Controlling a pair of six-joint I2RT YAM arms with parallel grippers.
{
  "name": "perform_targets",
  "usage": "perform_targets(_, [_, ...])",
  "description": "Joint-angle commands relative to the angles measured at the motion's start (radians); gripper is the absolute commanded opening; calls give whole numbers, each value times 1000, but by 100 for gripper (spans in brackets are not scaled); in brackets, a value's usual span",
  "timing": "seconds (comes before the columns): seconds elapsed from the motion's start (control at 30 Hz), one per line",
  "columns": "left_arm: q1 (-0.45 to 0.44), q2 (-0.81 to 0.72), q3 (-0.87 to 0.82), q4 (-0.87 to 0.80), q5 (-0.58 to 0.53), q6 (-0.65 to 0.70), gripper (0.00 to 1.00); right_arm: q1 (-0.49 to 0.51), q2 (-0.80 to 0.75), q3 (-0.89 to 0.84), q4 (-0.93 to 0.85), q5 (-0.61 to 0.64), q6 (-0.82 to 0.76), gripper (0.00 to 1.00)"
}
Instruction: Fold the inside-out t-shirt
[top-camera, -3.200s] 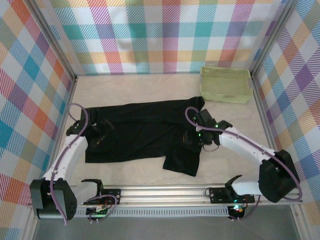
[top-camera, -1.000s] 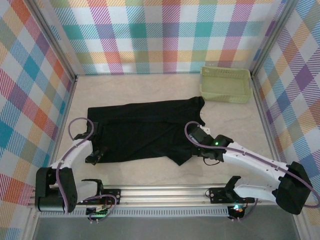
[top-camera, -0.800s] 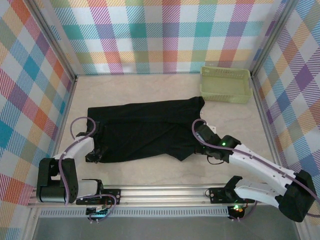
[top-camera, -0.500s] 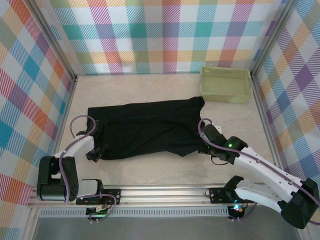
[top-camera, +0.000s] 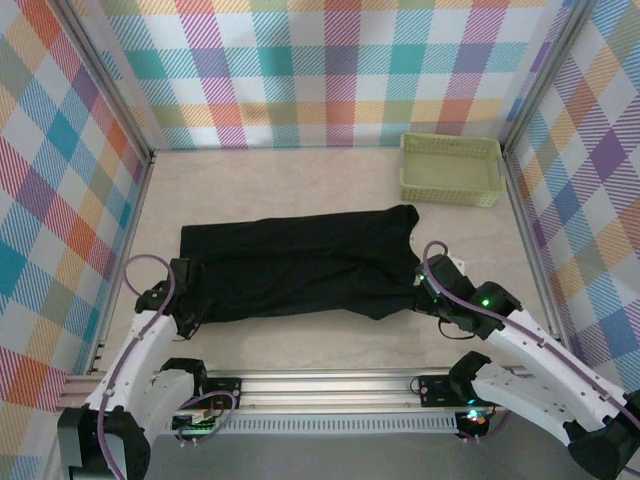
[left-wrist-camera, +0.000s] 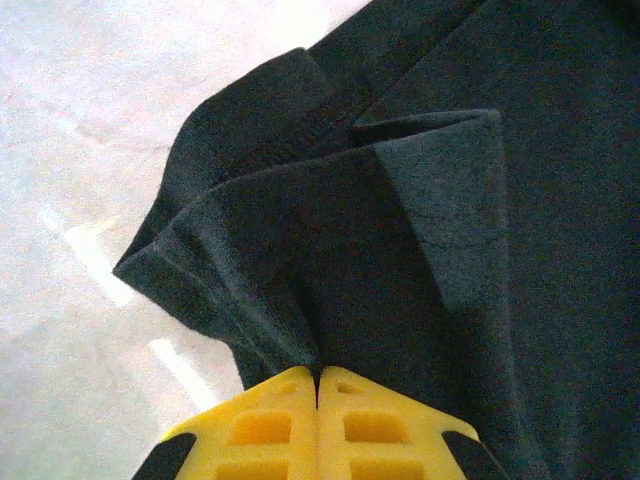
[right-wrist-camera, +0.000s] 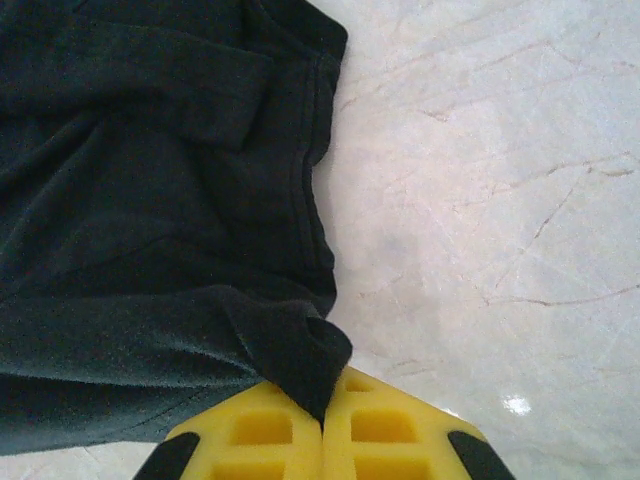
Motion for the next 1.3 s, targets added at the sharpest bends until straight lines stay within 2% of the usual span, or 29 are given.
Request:
perform_targets(0.0, [-5,10,17,-30,-28,-25,0,-8,56,30,-18,8,-24,0])
perform_targets(0.13, [-4,193,165,6,-43,19,0,-38,196,177,19,48,-144,0])
perform_targets(0.3, [5,401,348,43,-68,43,0,-144,377,348,126,-2,-298,0])
perform_targets(0.6, [47,736,586,76,-43,56,0,-204,761,655,165,-7,-442,0])
perform_targets(0.8, [54,866,697,59,-43,57,0,-229,927,775,172,16,-469,0])
perform_targets(1.13, [80,948,743,77,-39,59,0,-285,1073,832,200,51,-450,0])
perform_targets(1.2, [87,961,752,72,-43,64,5,-292,1098,850,199,52,-451,0])
perform_targets(1.27, [97,968,750,83,-31,68,6,-295,1126,868,199,53,-455,0])
